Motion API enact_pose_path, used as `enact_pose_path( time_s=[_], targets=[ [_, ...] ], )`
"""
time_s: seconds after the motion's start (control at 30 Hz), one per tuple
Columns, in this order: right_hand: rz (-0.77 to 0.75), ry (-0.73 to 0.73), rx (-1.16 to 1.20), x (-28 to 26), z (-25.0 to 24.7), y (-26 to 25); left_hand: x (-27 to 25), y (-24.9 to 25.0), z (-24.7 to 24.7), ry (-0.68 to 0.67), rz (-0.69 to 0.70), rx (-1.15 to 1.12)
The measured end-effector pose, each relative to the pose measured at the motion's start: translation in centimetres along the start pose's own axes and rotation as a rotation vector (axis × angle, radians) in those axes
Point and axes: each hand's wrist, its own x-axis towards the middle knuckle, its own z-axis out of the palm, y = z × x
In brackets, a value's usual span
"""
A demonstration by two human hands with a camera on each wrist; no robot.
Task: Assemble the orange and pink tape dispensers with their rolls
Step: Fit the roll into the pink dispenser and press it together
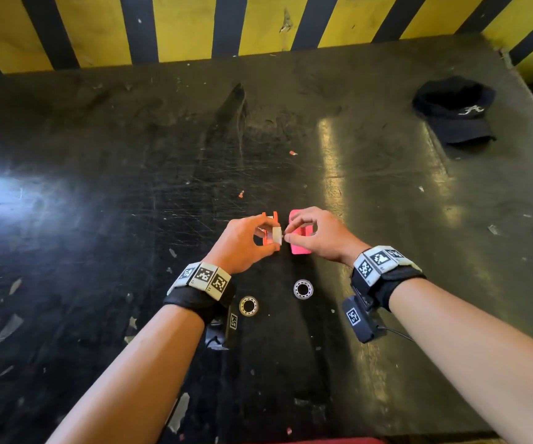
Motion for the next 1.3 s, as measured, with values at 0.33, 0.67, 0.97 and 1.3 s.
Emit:
enact_pose_path(
  time_s=[0.33,0.67,0.97,1.3],
  targets=[
    [-0.014,0.003,0.014,-1.4,0.2,-0.6,-1.0,0.9,-0.1,-0.025,0.021,-0.01],
    [0.107,-0.038,-0.093,-2.9,-0.5,1.1,-2.9,0.1,3.5,-0.127,-0.155,0.23],
    [0.162,-0.051,-0.127,-4.4,-1.1,3.1,-3.9,-1.2,8.8,-0.284,-0.243,0.56],
    [0.207,-0.084,-0.087,-4.9,-1.8,3.6,-1.8,2.6,11.4,-0.282,-0.104,0.56]
  ],
)
